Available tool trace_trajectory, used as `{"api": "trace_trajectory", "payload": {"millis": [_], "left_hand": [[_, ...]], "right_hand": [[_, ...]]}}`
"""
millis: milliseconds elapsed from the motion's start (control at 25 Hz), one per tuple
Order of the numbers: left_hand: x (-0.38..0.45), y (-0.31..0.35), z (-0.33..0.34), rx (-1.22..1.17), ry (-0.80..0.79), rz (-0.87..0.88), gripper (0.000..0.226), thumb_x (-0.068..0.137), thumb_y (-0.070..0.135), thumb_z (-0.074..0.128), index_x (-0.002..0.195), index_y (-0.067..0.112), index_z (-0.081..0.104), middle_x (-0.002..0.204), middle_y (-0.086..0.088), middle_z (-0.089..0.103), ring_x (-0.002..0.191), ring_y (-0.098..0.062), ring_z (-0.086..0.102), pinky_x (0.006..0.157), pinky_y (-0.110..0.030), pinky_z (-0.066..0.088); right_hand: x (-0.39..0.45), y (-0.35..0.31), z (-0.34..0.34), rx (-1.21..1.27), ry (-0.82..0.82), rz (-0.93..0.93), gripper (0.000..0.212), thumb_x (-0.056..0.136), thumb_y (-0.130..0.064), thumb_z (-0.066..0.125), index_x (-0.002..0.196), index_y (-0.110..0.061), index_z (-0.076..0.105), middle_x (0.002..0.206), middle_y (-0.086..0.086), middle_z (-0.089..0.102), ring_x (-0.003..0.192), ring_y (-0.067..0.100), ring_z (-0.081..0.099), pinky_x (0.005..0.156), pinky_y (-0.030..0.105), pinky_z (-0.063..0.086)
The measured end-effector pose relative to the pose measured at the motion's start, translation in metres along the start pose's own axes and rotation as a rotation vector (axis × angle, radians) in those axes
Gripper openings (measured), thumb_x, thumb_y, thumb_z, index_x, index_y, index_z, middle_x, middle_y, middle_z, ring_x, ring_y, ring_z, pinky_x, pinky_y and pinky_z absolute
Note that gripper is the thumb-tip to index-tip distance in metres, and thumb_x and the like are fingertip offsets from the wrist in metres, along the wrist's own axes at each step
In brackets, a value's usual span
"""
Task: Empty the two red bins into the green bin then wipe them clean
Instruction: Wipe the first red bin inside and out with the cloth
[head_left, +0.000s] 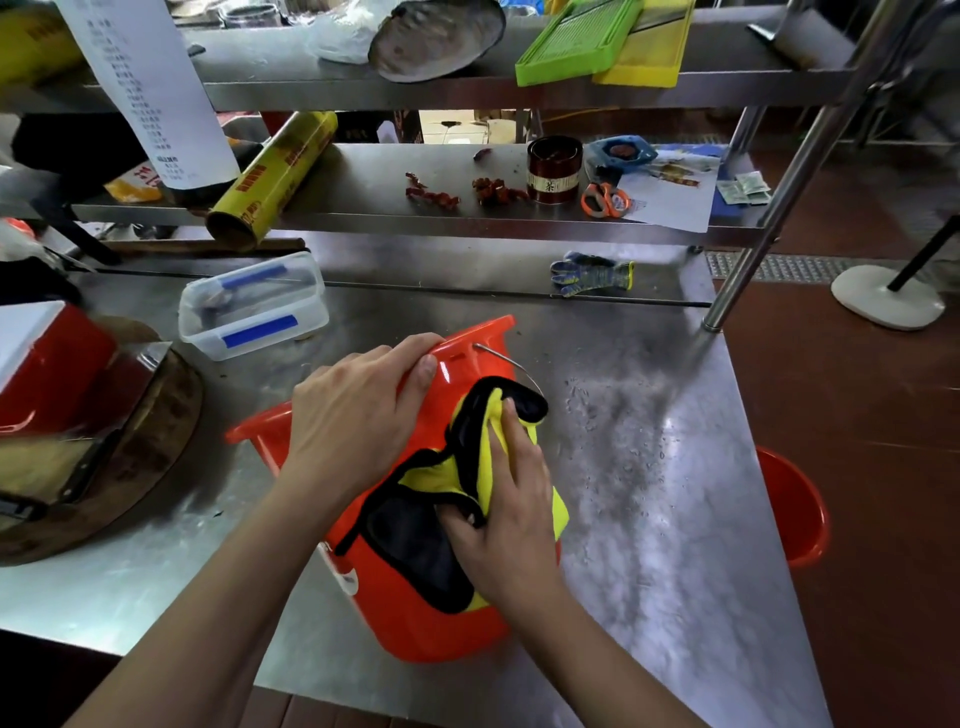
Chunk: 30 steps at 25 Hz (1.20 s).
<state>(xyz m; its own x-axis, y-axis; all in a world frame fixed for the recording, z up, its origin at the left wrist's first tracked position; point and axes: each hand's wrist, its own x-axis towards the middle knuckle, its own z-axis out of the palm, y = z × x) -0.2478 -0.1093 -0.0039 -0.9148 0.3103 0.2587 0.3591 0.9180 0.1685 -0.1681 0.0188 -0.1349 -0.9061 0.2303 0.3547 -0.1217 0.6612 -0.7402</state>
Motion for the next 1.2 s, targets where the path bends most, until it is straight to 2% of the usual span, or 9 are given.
{"api": "trace_trajectory", "payload": {"millis": [200, 480, 600, 680, 760, 840, 920, 1080, 1200], "left_hand": [[-0.005, -0.019, -0.008, -0.063, -0.022, -0.071, 0.043, 0.106, 0.056, 0.021, 0.139, 0.046, 0.047, 0.116, 0.005, 0.070, 0.106, -0.029, 0.066, 0.074, -0.040, 0.043], [-0.010, -0.054, -0.023, -0.219, -0.114, -0.186, 0.040, 0.105, 0.056, 0.029, 0.140, 0.051, 0.047, 0.128, 0.006, 0.066, 0.120, -0.027, 0.059, 0.083, -0.041, 0.038], [-0.008, -0.064, -0.029, -0.337, -0.180, -0.228, 0.026, 0.106, 0.044, 0.040, 0.123, 0.053, 0.057, 0.116, 0.009, 0.066, 0.106, -0.017, 0.058, 0.085, -0.039, 0.041], [-0.005, -0.063, -0.036, -0.412, -0.195, -0.221, 0.023, 0.104, 0.029, 0.049, 0.107, 0.049, 0.061, 0.106, 0.013, 0.065, 0.095, -0.006, 0.057, 0.083, -0.027, 0.043], [0.000, -0.061, -0.038, -0.365, -0.158, -0.207, 0.021, 0.100, 0.019, 0.052, 0.097, 0.036, 0.065, 0.095, 0.013, 0.064, 0.088, -0.004, 0.056, 0.074, -0.016, 0.037], [0.008, -0.056, -0.038, -0.275, -0.112, -0.220, 0.020, 0.099, 0.022, 0.048, 0.086, 0.022, 0.063, 0.082, 0.006, 0.062, 0.079, -0.013, 0.056, 0.065, -0.021, 0.034], [0.015, -0.046, -0.037, -0.218, -0.133, -0.260, 0.033, 0.103, 0.036, 0.042, 0.080, 0.017, 0.057, 0.075, 0.000, 0.057, 0.072, -0.020, 0.052, 0.064, -0.031, 0.034], [0.021, -0.038, -0.029, -0.060, -0.193, -0.303, 0.051, 0.101, 0.061, 0.028, 0.094, 0.019, 0.055, 0.085, -0.001, 0.057, 0.082, -0.021, 0.051, 0.076, -0.038, 0.040], [0.020, -0.045, -0.023, -0.051, -0.284, -0.231, 0.049, 0.100, 0.064, 0.020, 0.131, 0.043, 0.050, 0.126, -0.003, 0.065, 0.116, -0.031, 0.060, 0.094, -0.054, 0.049]], "right_hand": [[0.007, -0.002, 0.006, -0.020, -0.051, -0.064, 0.089, 0.079, -0.042, 0.066, 0.158, -0.028, 0.029, 0.168, -0.009, 0.014, 0.151, 0.013, 0.023, 0.114, 0.054, 0.034], [-0.027, 0.023, 0.007, -0.013, -0.118, 0.014, 0.091, 0.079, -0.045, 0.063, 0.159, -0.030, 0.024, 0.167, -0.017, 0.011, 0.150, 0.010, 0.024, 0.112, 0.050, 0.038], [-0.039, 0.021, 0.009, -0.033, -0.117, -0.009, 0.096, 0.074, -0.043, 0.068, 0.159, -0.028, 0.027, 0.167, -0.014, 0.014, 0.149, 0.014, 0.027, 0.112, 0.052, 0.039], [-0.045, 0.019, 0.011, -0.037, -0.085, -0.035, 0.098, 0.071, -0.040, 0.070, 0.158, -0.027, 0.027, 0.167, -0.008, 0.017, 0.150, 0.018, 0.028, 0.110, 0.056, 0.040], [-0.050, 0.018, 0.015, -0.032, -0.063, -0.073, 0.098, 0.070, -0.039, 0.070, 0.157, -0.026, 0.027, 0.167, -0.003, 0.021, 0.151, 0.017, 0.026, 0.108, 0.058, 0.041], [-0.053, 0.017, 0.019, -0.038, -0.047, -0.099, 0.096, 0.071, -0.041, 0.071, 0.156, -0.025, 0.029, 0.166, 0.000, 0.023, 0.151, 0.014, 0.024, 0.106, 0.059, 0.042], [-0.055, 0.017, 0.020, -0.053, -0.041, -0.119, 0.096, 0.070, -0.043, 0.072, 0.155, -0.025, 0.030, 0.166, 0.001, 0.023, 0.150, 0.014, 0.024, 0.105, 0.060, 0.043], [-0.061, 0.020, 0.022, -0.078, -0.072, -0.171, 0.100, 0.067, -0.046, 0.072, 0.156, -0.027, 0.031, 0.166, 0.001, 0.023, 0.152, 0.014, 0.021, 0.108, 0.062, 0.040], [-0.066, 0.021, 0.024, -0.092, -0.098, -0.204, 0.102, 0.066, -0.046, 0.070, 0.158, -0.029, 0.027, 0.167, 0.001, 0.021, 0.153, 0.017, 0.019, 0.108, 0.064, 0.038]]}}
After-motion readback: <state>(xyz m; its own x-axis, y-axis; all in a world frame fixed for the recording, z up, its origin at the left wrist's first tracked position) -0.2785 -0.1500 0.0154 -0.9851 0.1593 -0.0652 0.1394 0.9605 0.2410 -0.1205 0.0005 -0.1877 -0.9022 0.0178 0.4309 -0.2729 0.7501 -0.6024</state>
